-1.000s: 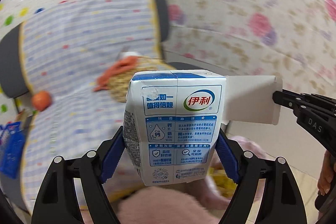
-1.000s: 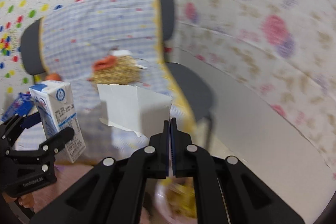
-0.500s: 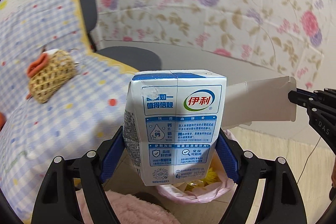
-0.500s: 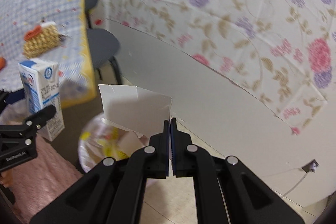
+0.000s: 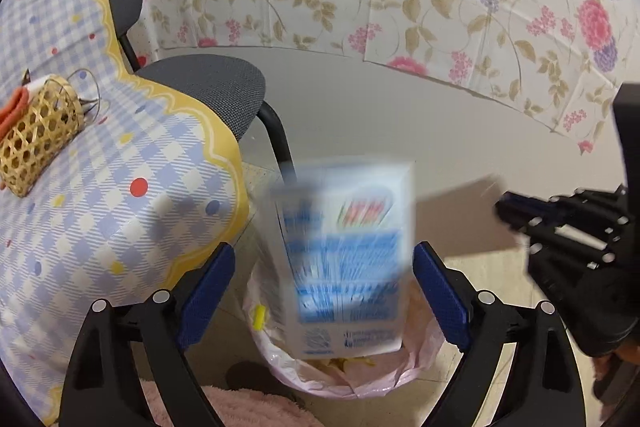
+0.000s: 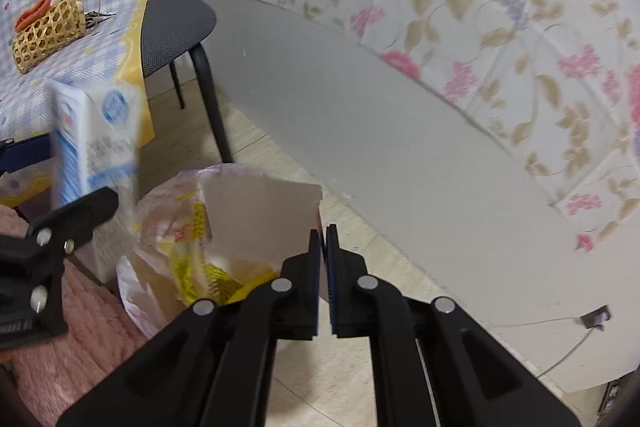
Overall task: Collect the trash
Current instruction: 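Open both grippers to drop the carton and paper into the bin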
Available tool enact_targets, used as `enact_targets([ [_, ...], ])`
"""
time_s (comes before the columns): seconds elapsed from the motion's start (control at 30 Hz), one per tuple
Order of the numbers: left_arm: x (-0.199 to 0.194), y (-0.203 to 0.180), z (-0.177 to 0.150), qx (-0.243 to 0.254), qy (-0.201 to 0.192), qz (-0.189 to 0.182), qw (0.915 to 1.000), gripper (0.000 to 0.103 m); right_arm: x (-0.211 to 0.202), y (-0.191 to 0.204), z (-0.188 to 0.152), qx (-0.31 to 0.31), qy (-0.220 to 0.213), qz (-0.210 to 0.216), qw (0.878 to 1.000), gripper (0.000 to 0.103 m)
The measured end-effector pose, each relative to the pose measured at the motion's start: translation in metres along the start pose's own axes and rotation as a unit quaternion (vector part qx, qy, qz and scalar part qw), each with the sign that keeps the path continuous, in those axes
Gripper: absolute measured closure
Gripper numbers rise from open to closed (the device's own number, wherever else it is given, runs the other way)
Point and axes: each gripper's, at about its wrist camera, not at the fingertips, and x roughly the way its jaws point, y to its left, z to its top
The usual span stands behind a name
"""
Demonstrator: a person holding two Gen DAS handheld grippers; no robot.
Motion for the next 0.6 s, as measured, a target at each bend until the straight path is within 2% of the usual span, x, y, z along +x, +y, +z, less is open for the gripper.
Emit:
enact_targets([
  [0.03, 0.001, 0.003, 0.000, -0.004, 0.002, -0.001, 1.0000, 0.013, 0.002, -0.002, 0.001, 0.011, 0.002, 0.010, 1.000, 0.066],
  [0.07, 0.001, 0.007, 0.000, -0.012, 0.003, -0.002, 0.9999, 0.013, 0.001, -0.004, 0.001, 0.018, -0.002, 0.016, 1.000, 0.060],
  [0.1, 0.000, 0.010, 0.000, -0.015, 0.003, -0.001, 0.9999, 0.013, -0.003, -0.005, 0.002, 0.019, -0.010, 0.013, 1.000, 0.059],
  [0.23, -0.015, 0.025, 0.001, -0.022, -0.016, 0.020, 0.9994, 0.013, -0.019, -0.014, 0.007, 0.031, -0.024, 0.023, 0.999, 0.059],
  [0.4, -0.040, 0.047, 0.002, -0.045, -0.032, 0.053, 0.9971, 0.013, -0.046, -0.018, 0.013, 0.054, -0.034, 0.079, 0.995, 0.058],
  [0.6, -0.078, 0.074, 0.005, -0.064, -0.045, 0.100, 0.9919, 0.013, -0.075, 0.002, 0.030, 0.046, -0.060, 0.147, 0.986, 0.058],
])
